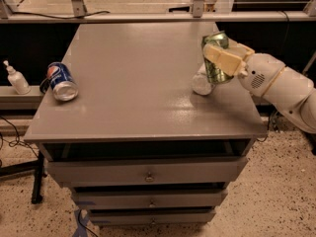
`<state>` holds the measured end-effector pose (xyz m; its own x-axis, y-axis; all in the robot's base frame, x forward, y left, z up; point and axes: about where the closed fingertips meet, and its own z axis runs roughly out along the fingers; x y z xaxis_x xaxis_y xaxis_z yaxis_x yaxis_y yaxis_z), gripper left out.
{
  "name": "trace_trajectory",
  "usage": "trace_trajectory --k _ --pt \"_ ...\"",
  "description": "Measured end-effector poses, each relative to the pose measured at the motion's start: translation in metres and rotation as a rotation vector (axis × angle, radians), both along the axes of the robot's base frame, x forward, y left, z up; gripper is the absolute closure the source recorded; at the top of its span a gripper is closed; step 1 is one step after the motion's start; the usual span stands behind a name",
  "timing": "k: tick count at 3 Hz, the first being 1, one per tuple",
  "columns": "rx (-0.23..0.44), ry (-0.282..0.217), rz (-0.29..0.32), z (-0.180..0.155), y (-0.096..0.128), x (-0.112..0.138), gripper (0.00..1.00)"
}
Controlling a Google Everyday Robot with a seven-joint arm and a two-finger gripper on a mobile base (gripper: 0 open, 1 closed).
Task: Place green can upright
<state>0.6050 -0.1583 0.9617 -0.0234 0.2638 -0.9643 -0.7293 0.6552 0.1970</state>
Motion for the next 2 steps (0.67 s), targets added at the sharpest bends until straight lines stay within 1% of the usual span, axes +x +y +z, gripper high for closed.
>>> trace_trajectory --k 1,2 --pt "0.068 -0.013 -0.014 -0.001 -0.033 -0.006 1.0" --pt "0.137 -0.03 -0.041 -0.001 -0.065 -0.01 1.0"
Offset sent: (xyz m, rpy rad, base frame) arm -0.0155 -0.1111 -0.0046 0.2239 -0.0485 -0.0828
